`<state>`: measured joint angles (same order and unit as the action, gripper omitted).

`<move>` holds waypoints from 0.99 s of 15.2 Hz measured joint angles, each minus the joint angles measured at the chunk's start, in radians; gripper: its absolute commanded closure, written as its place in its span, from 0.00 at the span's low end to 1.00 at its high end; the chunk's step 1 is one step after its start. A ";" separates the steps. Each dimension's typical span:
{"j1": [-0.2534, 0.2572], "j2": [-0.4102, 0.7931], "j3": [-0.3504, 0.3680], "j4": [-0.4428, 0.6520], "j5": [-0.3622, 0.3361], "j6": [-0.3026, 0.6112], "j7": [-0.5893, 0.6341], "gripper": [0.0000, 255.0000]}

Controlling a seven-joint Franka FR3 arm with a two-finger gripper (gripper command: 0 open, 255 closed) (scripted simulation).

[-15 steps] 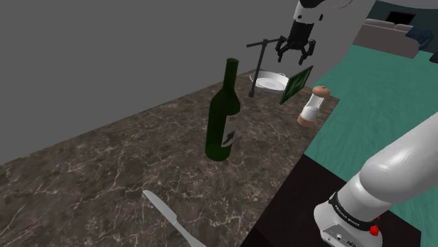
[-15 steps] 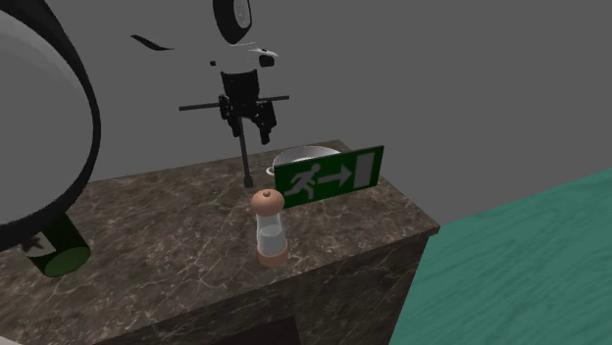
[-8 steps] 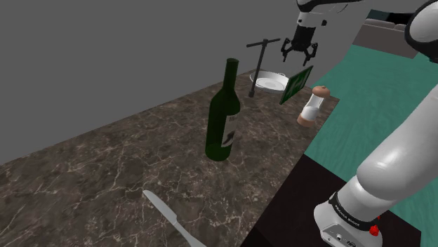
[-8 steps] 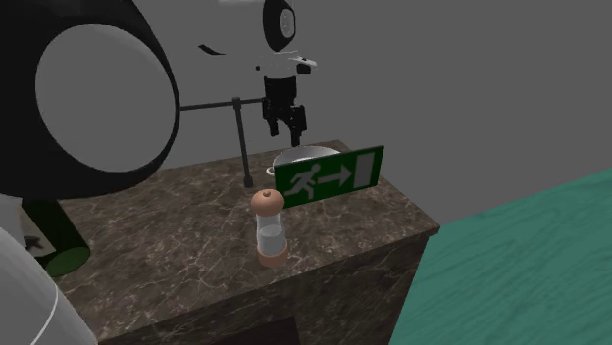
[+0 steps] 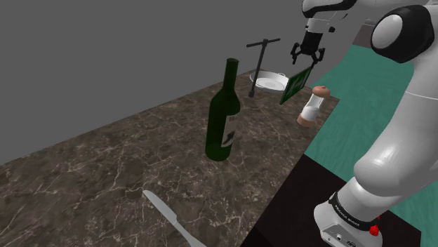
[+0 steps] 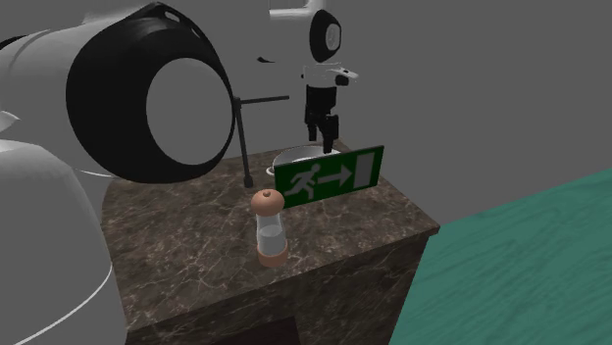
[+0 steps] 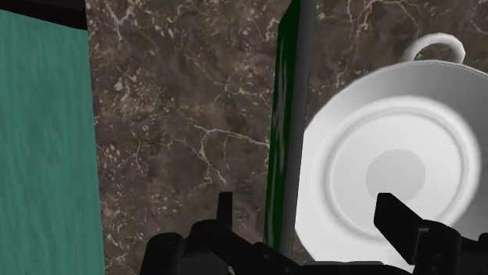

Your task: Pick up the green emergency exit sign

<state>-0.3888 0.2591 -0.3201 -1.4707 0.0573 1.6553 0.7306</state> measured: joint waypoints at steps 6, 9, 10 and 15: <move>-0.004 0.009 -0.004 -0.057 0.006 0.062 0.012 0.00; -0.003 0.010 -0.004 -0.089 0.006 0.094 0.011 1.00; -0.004 0.008 -0.004 -0.094 0.006 0.098 0.011 1.00; -0.003 0.006 -0.004 -0.099 0.006 0.102 0.010 1.00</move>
<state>-0.3923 0.2653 -0.3245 -1.5692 0.0629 1.7570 0.7404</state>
